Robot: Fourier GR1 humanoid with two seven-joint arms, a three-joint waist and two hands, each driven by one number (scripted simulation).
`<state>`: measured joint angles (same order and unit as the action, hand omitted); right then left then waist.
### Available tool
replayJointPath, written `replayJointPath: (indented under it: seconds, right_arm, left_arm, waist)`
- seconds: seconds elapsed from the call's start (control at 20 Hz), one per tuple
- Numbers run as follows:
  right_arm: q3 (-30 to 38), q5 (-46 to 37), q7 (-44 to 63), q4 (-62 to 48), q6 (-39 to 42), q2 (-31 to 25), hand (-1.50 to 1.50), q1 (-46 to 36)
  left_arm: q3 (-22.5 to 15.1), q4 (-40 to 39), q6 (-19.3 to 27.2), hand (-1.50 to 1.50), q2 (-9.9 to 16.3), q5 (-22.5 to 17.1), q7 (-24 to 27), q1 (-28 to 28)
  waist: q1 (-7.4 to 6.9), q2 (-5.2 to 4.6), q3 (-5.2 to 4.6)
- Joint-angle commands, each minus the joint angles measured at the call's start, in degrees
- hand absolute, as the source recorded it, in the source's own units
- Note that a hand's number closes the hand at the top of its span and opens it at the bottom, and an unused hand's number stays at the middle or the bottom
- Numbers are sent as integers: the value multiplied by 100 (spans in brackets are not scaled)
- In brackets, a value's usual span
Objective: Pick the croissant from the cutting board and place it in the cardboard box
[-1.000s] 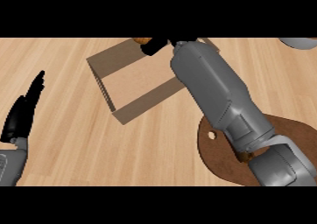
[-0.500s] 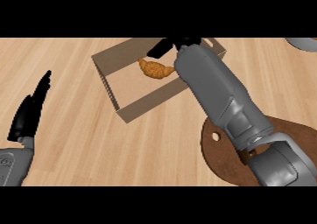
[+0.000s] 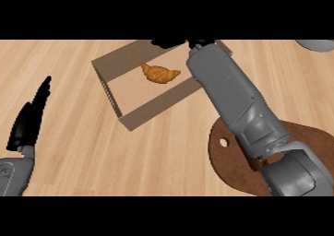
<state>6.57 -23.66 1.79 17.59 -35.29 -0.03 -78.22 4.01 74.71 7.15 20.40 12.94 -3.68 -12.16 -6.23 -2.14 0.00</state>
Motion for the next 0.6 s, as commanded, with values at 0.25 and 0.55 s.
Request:
replayJointPath:
  seconds: [0.25, 0.55]
  right_arm:
    - [822, 804, -1089, 197, 351, -331, -150, 194]
    - [961, 980, -1490, 437, 696, -858, -150, 968]
  left_arm:
    - [200, 46, 50, 0, 50, -25, -155, 219]
    - [385, 57, 46, 0, 123, -51, -26, 394]
  waist:
    - [375, 127, 2]
    - [548, 186, 2]
